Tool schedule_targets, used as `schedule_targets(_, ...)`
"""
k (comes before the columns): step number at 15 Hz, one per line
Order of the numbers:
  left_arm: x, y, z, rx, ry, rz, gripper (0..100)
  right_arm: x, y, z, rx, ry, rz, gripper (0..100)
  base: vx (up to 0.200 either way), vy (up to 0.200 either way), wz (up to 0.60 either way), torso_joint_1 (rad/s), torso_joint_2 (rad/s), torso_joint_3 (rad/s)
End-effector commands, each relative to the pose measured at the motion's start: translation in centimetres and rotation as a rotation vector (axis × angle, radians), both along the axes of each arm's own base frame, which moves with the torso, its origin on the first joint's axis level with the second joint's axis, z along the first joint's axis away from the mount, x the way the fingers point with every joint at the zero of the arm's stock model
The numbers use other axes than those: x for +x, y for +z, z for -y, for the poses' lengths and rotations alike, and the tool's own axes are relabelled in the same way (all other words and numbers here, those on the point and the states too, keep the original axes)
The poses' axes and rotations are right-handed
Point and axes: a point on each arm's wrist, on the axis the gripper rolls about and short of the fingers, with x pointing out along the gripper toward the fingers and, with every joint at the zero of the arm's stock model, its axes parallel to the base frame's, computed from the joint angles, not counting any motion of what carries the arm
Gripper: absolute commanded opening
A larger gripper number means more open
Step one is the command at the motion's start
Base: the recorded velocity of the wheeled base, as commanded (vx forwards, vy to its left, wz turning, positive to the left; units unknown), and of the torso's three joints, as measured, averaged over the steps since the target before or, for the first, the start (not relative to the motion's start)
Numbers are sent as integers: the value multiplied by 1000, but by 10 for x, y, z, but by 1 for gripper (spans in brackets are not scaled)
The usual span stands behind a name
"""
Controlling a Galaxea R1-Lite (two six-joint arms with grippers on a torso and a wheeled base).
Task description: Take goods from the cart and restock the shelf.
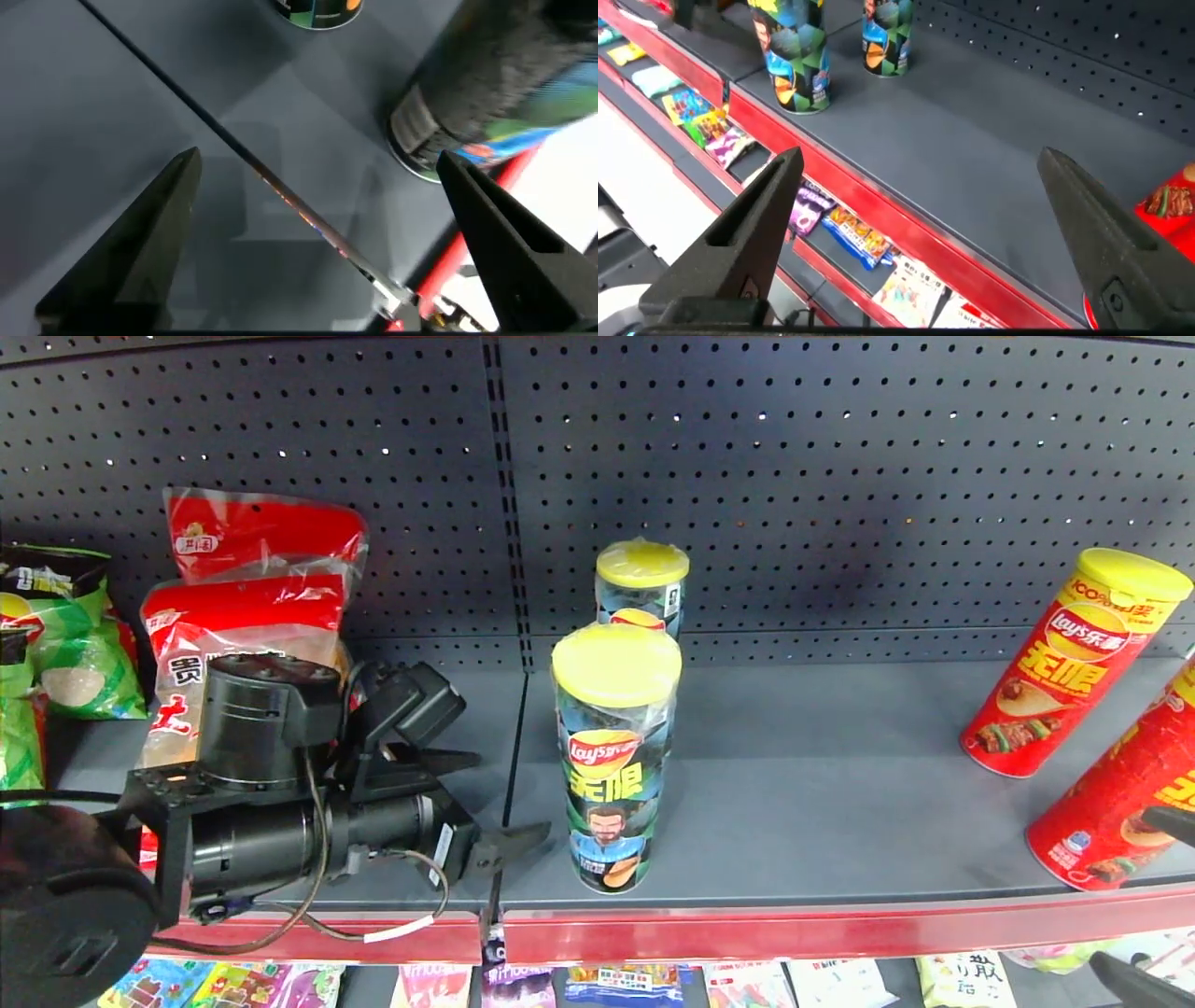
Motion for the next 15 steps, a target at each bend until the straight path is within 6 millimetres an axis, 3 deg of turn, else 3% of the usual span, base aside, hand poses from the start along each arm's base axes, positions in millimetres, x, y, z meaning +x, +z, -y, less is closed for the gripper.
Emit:
schedule_targets(1,4,-6,0,10,8,-19,100,0,0,0,2,-3,2,100,0,0,0,0,0,0)
schedule_targets(15,15,-9,16,15,-17,-20,100,0,-2,0,15,-12,-20,100,0,0,0,0,0,0)
